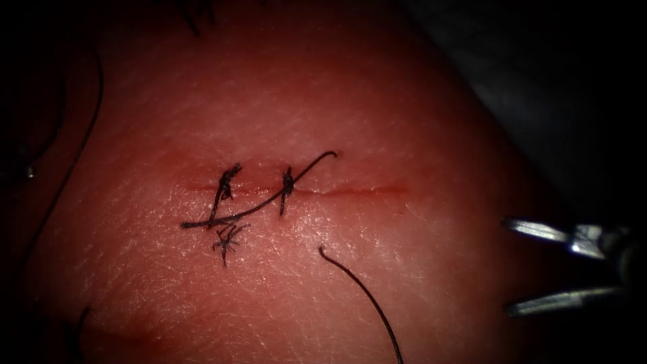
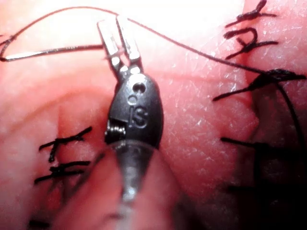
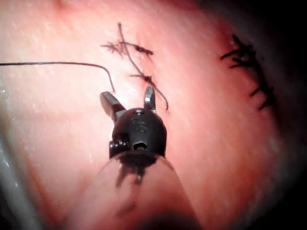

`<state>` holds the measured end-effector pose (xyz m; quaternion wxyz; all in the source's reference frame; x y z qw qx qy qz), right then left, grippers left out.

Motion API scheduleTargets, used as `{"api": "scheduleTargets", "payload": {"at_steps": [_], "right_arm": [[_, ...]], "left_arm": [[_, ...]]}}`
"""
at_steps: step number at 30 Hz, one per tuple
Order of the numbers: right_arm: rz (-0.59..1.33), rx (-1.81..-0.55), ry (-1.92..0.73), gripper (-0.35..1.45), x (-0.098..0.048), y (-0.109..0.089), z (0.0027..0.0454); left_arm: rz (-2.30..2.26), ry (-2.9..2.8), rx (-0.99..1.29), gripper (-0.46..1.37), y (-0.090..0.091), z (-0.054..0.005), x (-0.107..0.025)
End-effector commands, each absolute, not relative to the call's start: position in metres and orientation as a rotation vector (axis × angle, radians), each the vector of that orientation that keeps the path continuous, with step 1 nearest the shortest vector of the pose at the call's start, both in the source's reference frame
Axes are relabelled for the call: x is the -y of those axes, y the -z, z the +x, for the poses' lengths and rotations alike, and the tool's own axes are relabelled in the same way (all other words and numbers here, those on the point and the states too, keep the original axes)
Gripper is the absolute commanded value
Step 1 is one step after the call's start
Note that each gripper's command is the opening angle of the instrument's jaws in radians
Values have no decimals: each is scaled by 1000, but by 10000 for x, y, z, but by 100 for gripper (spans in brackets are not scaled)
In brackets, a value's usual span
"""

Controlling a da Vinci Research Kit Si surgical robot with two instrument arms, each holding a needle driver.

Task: Wound Closure
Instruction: Pull the string through the cut with the right gripper

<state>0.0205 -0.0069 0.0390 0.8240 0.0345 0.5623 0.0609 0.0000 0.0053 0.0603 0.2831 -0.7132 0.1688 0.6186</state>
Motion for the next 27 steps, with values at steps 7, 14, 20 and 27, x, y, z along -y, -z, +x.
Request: {"api": "scheduleTargets", "payload": {"at_steps": [7,14,20,27], "right_arm": [[62,-1177,-190,138,63,-446,238],[69,-1208,-181,137,76,-477,263],[105,-1237,-147,120,98,-488,281],[125,-1245,-137,118,102,-499,296]], "left_arm": [[-1915,-1660,-446,-35,-602,1,-53],[-1915,-1659,-445,-35,-602,1,-54],[-1916,-1659,-444,-35,-602,1,-54],[-1916,-1659,-444,-35,-602,1,-54]]}}
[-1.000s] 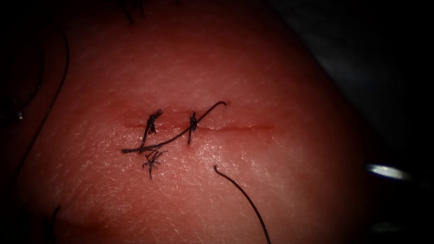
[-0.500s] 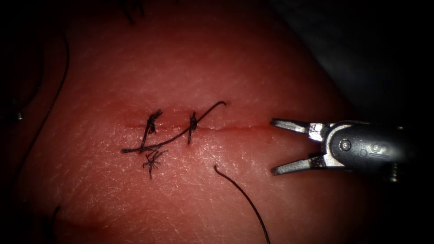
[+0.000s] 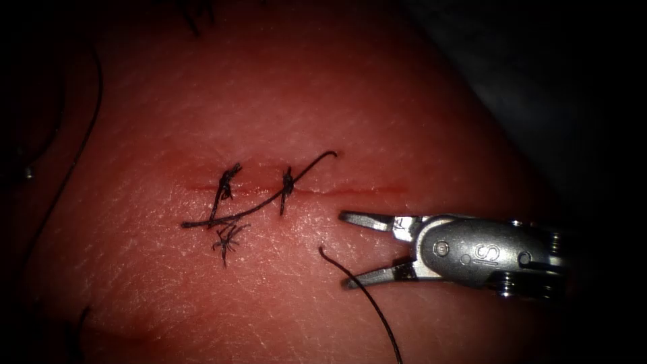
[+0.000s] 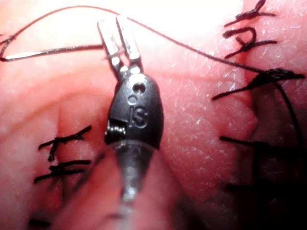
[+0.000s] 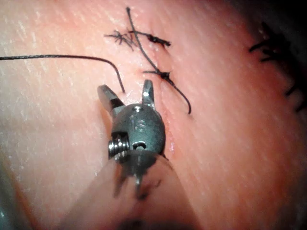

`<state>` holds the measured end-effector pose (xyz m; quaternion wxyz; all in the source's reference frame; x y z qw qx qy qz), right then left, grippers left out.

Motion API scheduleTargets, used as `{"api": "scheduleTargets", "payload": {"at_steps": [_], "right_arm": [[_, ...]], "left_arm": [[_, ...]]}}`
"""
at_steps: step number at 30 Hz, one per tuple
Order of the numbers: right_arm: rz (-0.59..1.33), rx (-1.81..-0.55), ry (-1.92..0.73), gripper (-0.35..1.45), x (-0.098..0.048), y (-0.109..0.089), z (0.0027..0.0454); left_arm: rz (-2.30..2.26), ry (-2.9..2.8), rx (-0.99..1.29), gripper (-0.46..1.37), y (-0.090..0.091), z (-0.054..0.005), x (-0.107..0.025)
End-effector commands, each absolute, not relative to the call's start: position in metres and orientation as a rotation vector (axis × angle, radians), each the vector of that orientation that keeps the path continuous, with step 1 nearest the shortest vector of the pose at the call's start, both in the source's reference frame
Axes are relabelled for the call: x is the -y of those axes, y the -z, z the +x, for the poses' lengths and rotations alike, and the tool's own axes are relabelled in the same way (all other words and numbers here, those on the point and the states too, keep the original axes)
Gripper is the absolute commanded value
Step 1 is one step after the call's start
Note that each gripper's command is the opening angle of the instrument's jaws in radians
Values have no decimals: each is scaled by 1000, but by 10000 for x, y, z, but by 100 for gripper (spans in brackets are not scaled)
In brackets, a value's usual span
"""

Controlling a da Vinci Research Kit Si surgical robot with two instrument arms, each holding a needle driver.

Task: Wound Closure
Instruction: Pull the string through the cut with the right gripper

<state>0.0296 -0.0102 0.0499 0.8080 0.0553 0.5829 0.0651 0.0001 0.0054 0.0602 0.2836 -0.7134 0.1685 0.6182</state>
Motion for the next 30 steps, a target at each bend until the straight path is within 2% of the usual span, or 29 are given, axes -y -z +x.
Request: {"api": "scheduleTargets", "payload": {"at_steps": [1,7,10,12,13,14,15,30], "right_arm": [[120,-1248,-141,118,102,-499,299],[120,-1258,-148,117,101,-501,310],[137,-1271,-148,106,102,-503,314],[154,-1285,-151,79,103,-503,315],[163,-1289,-139,39,103,-503,315],[177,-1295,-130,-9,103,-503,315],[186,-1302,-126,-35,104,-503,315],[191,-1308,-120,-35,105,-502,314]], "left_arm": [[-1916,-1659,-444,-35,-602,1,-54],[-1915,-1655,-438,-35,-603,1,-54],[-1915,-1656,-438,-35,-603,1,-54],[-1915,-1656,-438,-35,-603,1,-54],[-1915,-1656,-438,-35,-603,1,-54],[-1915,-1656,-438,-35,-603,2,-54],[-1915,-1656,-438,-35,-603,2,-54],[-1916,-1655,-437,-35,-603,2,-54]]}}
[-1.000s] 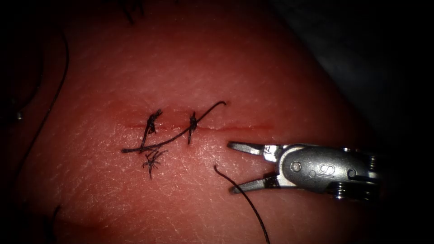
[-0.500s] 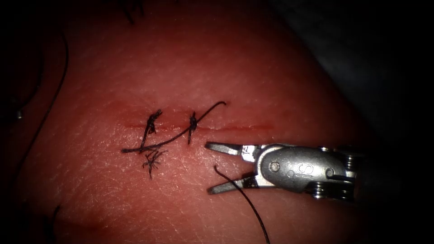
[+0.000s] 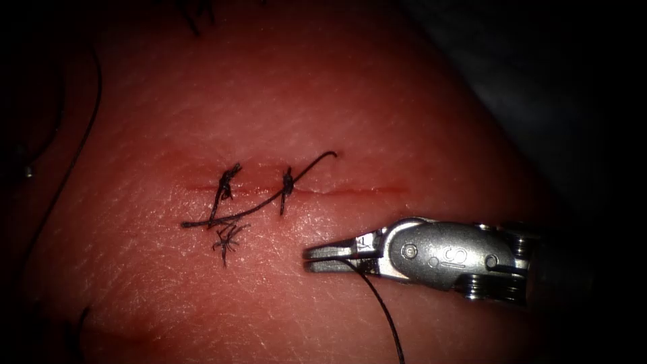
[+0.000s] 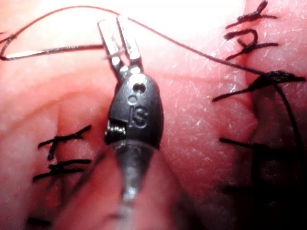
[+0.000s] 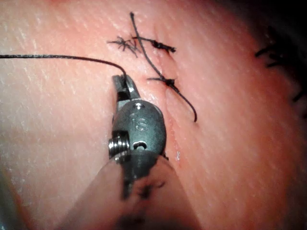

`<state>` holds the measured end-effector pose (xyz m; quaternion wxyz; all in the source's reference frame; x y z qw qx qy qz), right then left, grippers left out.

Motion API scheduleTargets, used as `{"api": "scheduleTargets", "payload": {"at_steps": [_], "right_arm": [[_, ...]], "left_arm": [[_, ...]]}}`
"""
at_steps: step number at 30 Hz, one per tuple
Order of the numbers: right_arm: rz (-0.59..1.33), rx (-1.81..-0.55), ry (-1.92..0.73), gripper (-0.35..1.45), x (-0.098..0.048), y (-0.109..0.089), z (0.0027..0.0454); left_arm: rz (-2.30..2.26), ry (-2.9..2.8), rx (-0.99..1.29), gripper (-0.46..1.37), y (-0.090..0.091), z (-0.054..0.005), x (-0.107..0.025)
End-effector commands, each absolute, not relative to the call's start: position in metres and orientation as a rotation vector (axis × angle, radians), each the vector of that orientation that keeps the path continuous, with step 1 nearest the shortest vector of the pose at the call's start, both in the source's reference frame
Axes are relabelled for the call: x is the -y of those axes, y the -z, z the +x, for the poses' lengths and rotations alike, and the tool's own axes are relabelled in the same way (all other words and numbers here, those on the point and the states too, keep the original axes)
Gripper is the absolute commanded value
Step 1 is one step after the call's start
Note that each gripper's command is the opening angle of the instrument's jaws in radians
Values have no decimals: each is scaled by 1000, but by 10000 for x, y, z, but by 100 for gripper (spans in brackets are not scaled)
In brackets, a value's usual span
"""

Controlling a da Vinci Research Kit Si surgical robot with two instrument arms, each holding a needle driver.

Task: Wound Closure
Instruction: Pull the string through the cut with the right gripper

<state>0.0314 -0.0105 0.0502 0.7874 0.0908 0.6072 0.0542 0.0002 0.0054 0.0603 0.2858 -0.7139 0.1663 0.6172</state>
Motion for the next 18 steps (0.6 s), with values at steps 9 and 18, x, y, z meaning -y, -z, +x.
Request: {"api": "scheduleTargets", "payload": {"at_steps": [9,18], "right_arm": [[206,-1311,-102,-35,120,-495,314],[253,-1269,-59,-35,165,-472,327]], "left_arm": [[-1916,-1655,-437,-35,-603,1,-54],[-1916,-1655,-438,-35,-603,0,-54]]}}
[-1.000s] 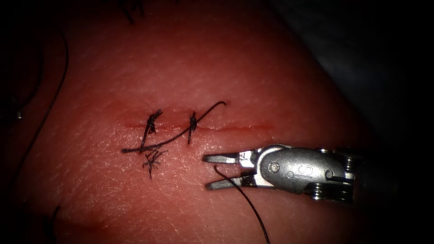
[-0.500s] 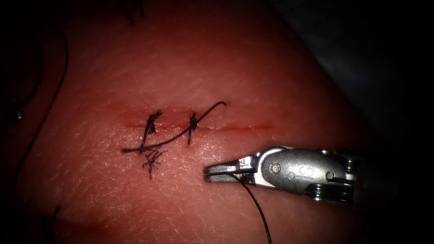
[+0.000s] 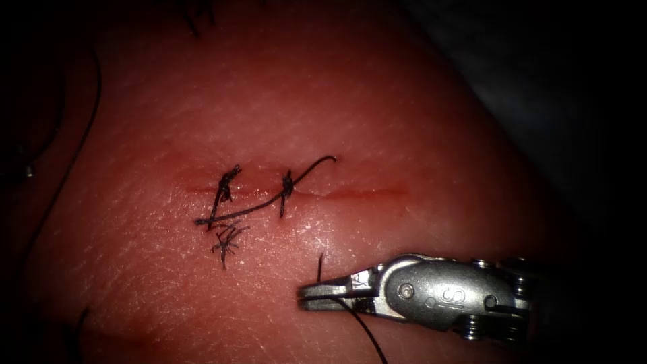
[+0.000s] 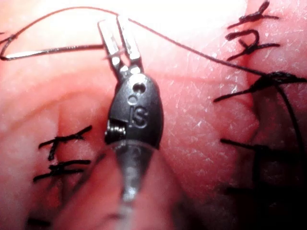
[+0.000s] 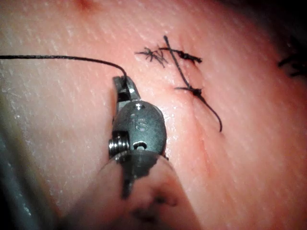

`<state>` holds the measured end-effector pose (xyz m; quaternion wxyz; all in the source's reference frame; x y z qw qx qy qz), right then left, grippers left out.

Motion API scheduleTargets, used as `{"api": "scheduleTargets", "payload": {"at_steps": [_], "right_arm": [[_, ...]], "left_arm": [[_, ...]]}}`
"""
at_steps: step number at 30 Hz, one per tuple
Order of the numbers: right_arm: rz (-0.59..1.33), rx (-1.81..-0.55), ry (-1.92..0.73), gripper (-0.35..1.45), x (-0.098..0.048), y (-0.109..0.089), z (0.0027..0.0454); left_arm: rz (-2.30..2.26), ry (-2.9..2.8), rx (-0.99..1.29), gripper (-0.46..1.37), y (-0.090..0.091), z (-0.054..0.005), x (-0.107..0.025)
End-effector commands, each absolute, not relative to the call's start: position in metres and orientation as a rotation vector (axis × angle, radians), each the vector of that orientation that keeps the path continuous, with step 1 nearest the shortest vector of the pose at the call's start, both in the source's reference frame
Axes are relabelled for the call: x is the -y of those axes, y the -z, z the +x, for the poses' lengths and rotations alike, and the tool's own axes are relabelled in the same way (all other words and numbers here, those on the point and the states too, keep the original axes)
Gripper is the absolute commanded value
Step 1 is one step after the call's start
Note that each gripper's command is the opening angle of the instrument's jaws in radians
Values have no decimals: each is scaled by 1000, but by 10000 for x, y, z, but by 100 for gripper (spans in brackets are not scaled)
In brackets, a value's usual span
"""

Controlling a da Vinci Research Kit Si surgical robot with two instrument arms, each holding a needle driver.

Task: Wound Closure
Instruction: Pull the string through the cut with the right gripper

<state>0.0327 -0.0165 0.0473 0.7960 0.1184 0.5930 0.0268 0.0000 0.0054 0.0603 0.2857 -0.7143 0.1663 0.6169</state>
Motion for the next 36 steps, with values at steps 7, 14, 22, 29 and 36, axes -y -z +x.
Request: {"api": "scheduleTargets", "payload": {"at_steps": [7,14,22,29,36], "right_arm": [[276,-1256,-28,-35,194,-456,336],[286,-1257,-12,-35,217,-443,334],[296,-1261,2,-35,241,-427,335],[306,-1265,25,-35,260,-416,344],[312,-1268,41,-35,274,-409,351]], "left_arm": [[-1917,-1654,-437,-35,-601,0,-52],[-1917,-1654,-436,-35,-601,0,-53],[-1917,-1654,-437,-35,-601,-1,-53],[-1918,-1653,-436,-35,-602,-1,-53],[-1918,-1653,-436,-35,-602,-1,-53]]}}
